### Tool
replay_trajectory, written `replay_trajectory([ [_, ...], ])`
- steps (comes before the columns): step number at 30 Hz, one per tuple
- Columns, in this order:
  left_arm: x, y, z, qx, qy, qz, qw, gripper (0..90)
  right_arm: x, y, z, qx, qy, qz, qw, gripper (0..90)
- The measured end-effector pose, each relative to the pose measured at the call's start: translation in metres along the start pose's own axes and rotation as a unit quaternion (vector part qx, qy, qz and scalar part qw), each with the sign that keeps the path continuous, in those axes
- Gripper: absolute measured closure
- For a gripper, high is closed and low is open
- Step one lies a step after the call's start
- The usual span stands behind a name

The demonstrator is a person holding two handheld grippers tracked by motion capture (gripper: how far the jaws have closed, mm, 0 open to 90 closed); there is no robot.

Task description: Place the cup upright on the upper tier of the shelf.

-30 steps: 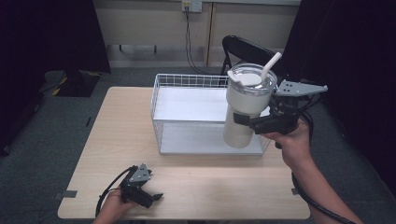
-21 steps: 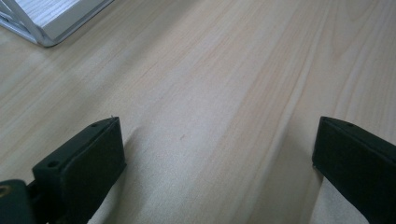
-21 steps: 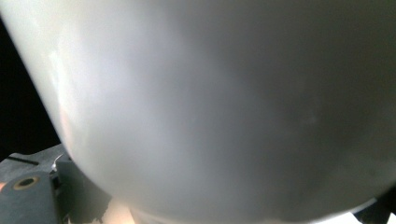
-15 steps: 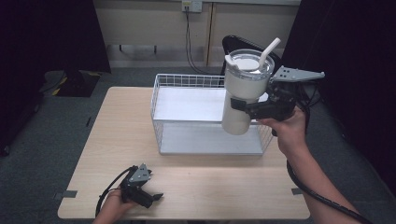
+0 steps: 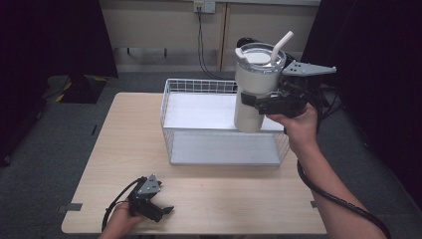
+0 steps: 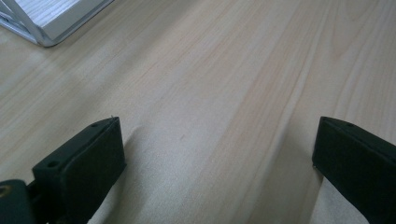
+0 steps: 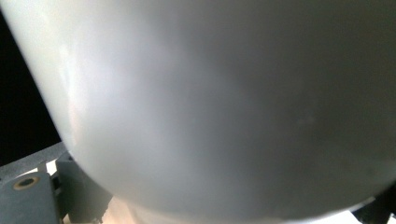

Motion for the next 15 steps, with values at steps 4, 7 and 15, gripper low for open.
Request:
replay_trajectory([
  [4, 0.0, 0.0, 0.0, 0.0, 0.0, 0.0, 1.0, 1.8, -0.005, -0.001, 0.01, 0.002, -0.009, 0.002, 1.0, 8.6],
  [7, 0.0, 0.0, 0.0, 0.0, 0.0, 0.0, 1.0, 1.8, -0.007, -0.001, 0.013, 0.004, -0.017, 0.0, 0.9998, 8.6],
  [15, 0.0, 0.0, 0.0, 0.0, 0.0, 0.0, 1.0, 1.8, -0.02, -0.005, 0.03, 0.002, -0.035, 0.007, 0.9993, 8.6],
])
Point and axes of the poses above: each handheld gripper's, and its own axes: z roughly forward along the jaws, y roughly out of its top, x roughly to its left, the point moved 5 cm from there along z, roughly forward along the jaws, and after that the axes turned 2 degrees about -x, right-handed, at the moved point
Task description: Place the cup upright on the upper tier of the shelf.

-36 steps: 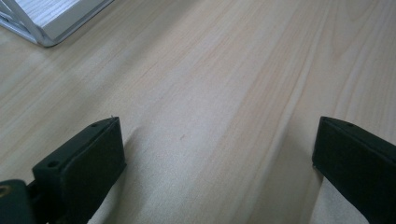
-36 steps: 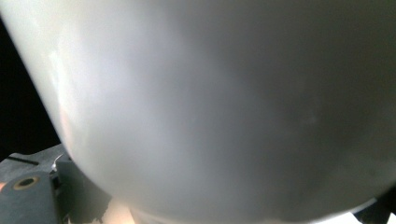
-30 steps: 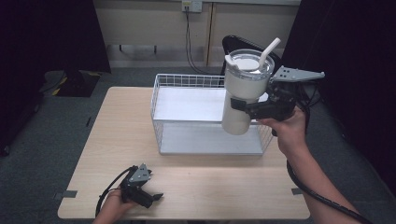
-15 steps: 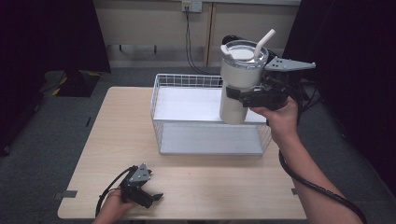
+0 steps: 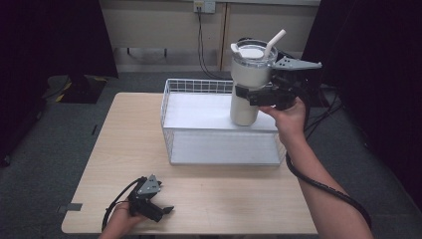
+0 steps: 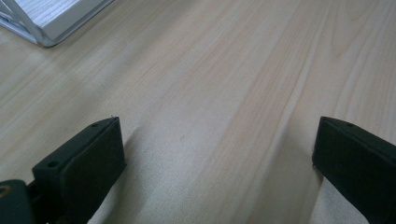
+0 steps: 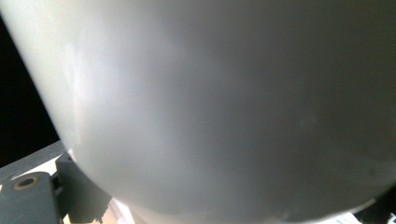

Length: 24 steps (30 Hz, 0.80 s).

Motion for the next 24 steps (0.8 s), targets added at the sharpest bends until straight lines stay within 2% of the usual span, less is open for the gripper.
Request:
replay_trajectory([
  [13, 0.0, 0.0, 0.0, 0.0, 0.0, 0.0, 1.0, 1.8, -0.014, -0.008, 0.024, 0.006, -0.015, 0.001, 0.9999, 8.5],
  [24, 0.0, 0.0, 0.0, 0.0, 0.0, 0.0, 1.0, 1.8, -0.014, -0.013, 0.027, 0.005, -0.011, -0.006, 0.9999, 8.4],
])
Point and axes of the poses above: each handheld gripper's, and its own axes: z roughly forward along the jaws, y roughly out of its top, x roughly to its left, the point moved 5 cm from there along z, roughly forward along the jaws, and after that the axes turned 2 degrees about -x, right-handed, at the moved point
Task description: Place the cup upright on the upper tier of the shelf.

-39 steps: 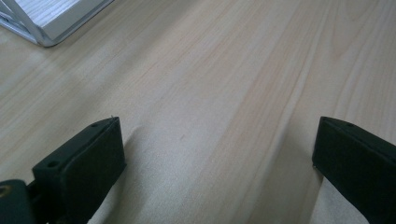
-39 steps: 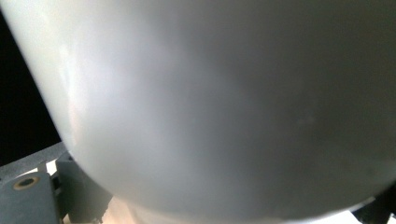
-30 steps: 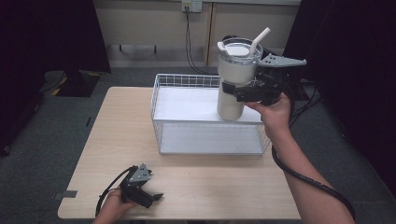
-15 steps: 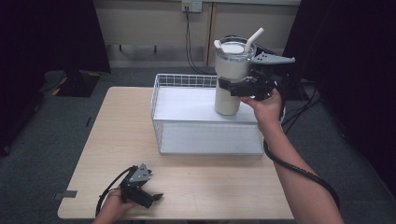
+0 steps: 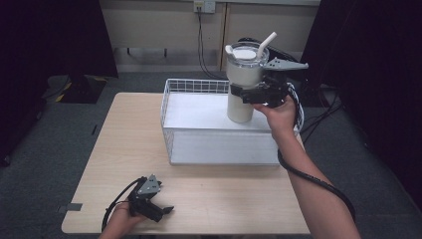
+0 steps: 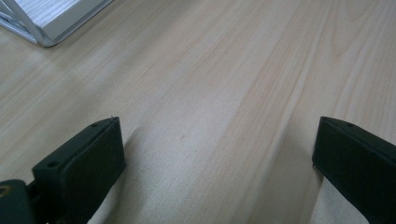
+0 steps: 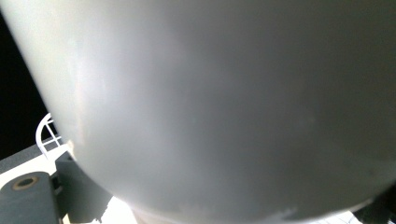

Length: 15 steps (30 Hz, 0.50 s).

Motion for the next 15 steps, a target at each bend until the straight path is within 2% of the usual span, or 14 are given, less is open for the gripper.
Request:
replay_trajectory([
  [6, 0.0, 0.0, 0.0, 0.0, 0.0, 0.0, 1.0, 1.7, -0.0036, -0.0038, -0.0039, -0.011, 0.006, 0.009, 0.9999, 8.2],
  [15, 0.0, 0.0, 0.0, 0.0, 0.0, 0.0, 1.0, 1.7, -0.0013, -0.0052, -0.0059, -0.003, 0.007, -0.012, 0.9999, 8.1],
])
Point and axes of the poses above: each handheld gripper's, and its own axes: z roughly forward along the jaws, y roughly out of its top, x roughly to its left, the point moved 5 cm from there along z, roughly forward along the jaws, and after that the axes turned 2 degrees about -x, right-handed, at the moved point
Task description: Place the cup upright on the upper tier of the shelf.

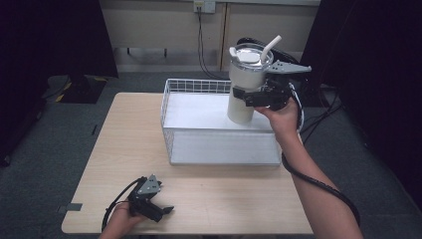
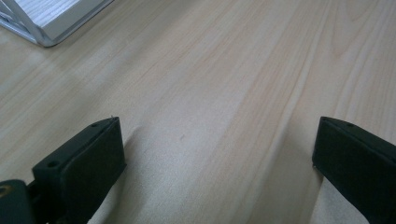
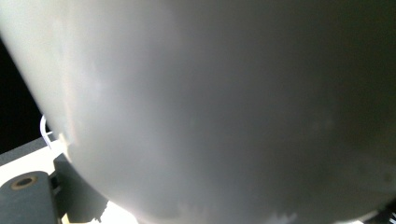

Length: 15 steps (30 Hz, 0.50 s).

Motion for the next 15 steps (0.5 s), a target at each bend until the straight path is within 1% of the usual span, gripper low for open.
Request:
replay_trajectory([
  [15, 0.0, 0.0, 0.0, 0.0, 0.0, 0.0, 1.0, 1.7, 0.0006, -0.0014, -0.0001, -0.001, -0.004, 0.002, 1.0, 7.9],
])
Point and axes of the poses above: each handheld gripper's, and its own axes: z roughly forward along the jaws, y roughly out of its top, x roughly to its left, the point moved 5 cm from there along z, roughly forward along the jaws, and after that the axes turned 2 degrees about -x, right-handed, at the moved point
